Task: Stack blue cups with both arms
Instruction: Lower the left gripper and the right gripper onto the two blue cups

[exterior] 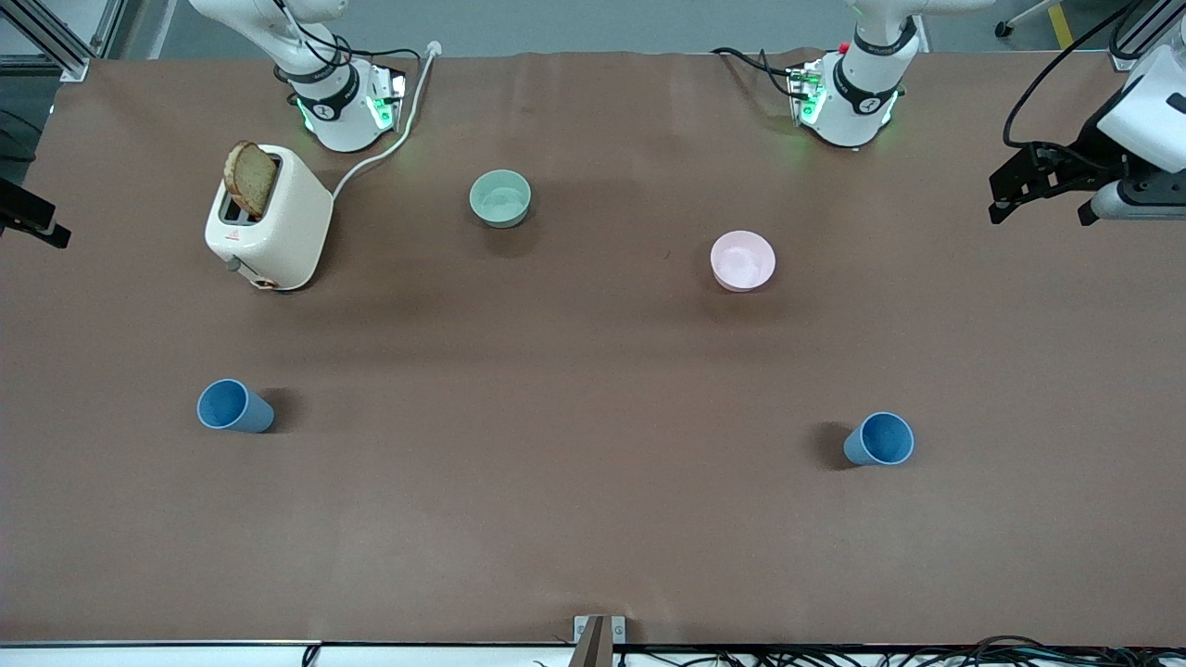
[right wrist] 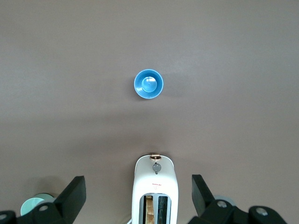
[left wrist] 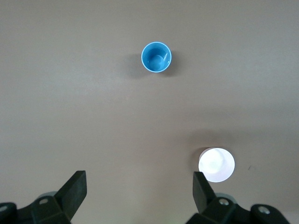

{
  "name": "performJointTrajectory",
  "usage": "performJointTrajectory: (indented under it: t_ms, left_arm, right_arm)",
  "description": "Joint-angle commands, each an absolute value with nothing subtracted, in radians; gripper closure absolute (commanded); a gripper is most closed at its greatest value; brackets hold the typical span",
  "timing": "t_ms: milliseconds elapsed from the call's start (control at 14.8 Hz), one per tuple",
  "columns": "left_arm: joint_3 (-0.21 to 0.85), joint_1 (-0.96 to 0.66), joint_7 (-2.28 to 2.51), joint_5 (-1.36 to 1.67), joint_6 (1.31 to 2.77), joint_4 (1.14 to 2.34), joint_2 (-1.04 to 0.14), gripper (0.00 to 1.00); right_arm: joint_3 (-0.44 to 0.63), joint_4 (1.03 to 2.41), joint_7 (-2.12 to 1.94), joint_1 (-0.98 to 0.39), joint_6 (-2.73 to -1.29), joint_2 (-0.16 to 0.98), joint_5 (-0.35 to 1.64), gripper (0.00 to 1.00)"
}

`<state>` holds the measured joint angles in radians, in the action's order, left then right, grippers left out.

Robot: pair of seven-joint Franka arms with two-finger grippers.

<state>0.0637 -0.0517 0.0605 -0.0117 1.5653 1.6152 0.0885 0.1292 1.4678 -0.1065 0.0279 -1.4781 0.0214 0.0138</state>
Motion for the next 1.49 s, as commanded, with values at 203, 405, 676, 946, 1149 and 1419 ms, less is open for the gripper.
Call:
performJointTrajectory:
  t_ms: [203,405,676,946,1149,1419]
  left_arm:
    - [0.058,-0.054,0.054,-0.017,1.537,1.543,0.046,0.0]
    - [0.054,-0.04,0.051,0.001,1.568,1.523,-0.043,0.0]
    - [0.054,-0.026,0.064,-0.012,1.776,1.594,-0.136,0.0]
    - [0.052,-0.025,0.064,-0.014,2.006,1.67,-0.254,0.0]
    - [0.052,-0.003,0.066,-0.015,2.182,1.703,-0.354,0.0]
    - [0.052,0.002,0.066,-0.014,2.284,1.703,-0.462,0.06]
  right_arm:
    - [0.138,1.454,-0.106,0.018,-1.465,0.025,-0.003,0.0]
    - [0.138,1.454,-0.103,0.018,-1.468,0.025,0.008,0.0]
    - [0.138,1.456,-0.1,0.02,-1.477,0.038,0.014,0.0]
    - [0.138,1.47,-0.103,0.021,-1.561,0.129,0.015,0.0]
    - [0.138,1.511,-0.107,0.023,-1.673,0.219,0.015,0.0]
    - [0.138,1.698,-0.146,0.026,-1.964,0.284,0.014,0.0]
